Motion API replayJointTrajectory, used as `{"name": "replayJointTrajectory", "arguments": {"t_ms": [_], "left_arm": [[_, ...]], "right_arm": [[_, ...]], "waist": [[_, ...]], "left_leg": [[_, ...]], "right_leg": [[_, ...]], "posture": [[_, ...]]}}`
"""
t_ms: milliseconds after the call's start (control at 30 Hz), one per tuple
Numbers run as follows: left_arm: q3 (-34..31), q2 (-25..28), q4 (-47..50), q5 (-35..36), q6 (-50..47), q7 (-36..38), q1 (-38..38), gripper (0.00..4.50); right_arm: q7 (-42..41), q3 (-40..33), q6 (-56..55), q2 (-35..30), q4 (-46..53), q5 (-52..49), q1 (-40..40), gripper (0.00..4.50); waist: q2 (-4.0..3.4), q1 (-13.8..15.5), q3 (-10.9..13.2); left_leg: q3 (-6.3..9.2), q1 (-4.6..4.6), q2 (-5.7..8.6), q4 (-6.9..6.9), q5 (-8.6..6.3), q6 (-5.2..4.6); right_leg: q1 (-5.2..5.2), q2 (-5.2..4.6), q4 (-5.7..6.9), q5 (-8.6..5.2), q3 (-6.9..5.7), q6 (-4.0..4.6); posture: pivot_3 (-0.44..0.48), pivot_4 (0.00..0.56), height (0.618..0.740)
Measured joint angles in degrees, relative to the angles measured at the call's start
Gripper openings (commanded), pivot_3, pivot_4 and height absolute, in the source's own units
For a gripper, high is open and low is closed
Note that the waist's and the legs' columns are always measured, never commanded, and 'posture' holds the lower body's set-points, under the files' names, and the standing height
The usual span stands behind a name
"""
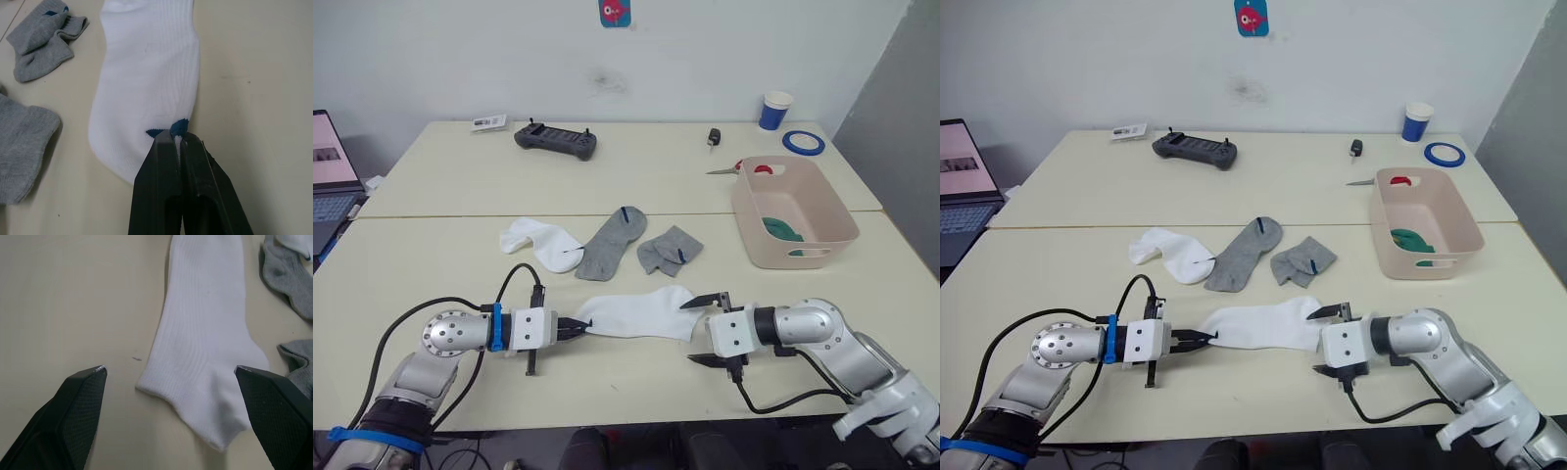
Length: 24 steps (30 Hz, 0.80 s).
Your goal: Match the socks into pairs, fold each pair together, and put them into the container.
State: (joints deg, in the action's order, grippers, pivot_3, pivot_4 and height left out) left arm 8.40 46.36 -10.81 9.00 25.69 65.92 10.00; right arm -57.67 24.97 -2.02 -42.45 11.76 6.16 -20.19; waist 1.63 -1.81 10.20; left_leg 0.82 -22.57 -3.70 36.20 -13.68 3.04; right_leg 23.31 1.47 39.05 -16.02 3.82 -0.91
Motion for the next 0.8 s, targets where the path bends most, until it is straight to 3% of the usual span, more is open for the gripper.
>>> {"name": "replayJointTrajectory", "arguments": {"t_ms": [100, 300, 433, 667, 800], "left_arm": [[-0.2, 0.0, 0.2, 0.0, 0.0, 0.0, -0.4, 0.0], [-0.3, 0.8, 1.0, -0.9, 1.3, 0.1, -0.7, 0.0], [-0.3, 0.8, 1.0, -1.4, 2.2, 0.6, -0.7, 0.0], [-0.3, 0.8, 2.9, -0.2, 0.0, 1.3, -1.6, 0.0], [-0.5, 3.5, 9.6, 4.9, -8.9, 3.6, -5.3, 0.0]], "right_arm": [[-1.8, 0.8, -0.8, 0.4, -2.1, 0.1, -1.6, 3.59], [-4.8, 1.1, 0.8, 1.2, -4.0, -0.3, -2.4, 1.31], [-5.6, 1.1, 1.8, 1.5, -5.3, -0.3, -3.1, 0.02], [-6.6, 0.2, 6.6, 2.1, -3.3, -2.1, -2.3, 0.02], [-8.4, -2.0, 13.7, 0.5, 2.6, -6.6, 1.2, 0.02]], "waist": [[0.0, 0.0, 0.0], [0.0, 0.0, 0.0], [0.0, 0.0, 0.0], [0.0, 0.0, 0.0], [-0.01, 0.0, 0.0]], "left_leg": [[0.0, 0.05, 0.0, 0.0, 0.0, 0.0], [-0.01, 0.07, 0.0, 0.09, 0.0, 0.0], [-0.03, 0.06, 0.0, 0.18, 0.01, -0.01], [-0.01, 0.04, -0.02, 0.2, 0.0, -0.01], [0.02, -0.07, -0.02, 0.19, -0.01, -0.02]], "right_leg": [[-0.02, 0.0, 0.03, 0.01, 0.0, 0.01], [-0.05, 0.0, 0.06, 0.05, 0.03, 0.03], [-0.07, 0.0, 0.08, 0.09, 0.04, 0.02], [-0.06, 0.01, 0.09, 0.09, 0.04, 0.02], [0.0, 0.01, 0.07, 0.05, 0.03, 0.03]], "posture": [[0.0, 0.15, 0.74], [0.0, 0.15, 0.74], [0.0, 0.15, 0.74], [0.0, 0.15, 0.74], [0.0, 0.15, 0.74]]}}
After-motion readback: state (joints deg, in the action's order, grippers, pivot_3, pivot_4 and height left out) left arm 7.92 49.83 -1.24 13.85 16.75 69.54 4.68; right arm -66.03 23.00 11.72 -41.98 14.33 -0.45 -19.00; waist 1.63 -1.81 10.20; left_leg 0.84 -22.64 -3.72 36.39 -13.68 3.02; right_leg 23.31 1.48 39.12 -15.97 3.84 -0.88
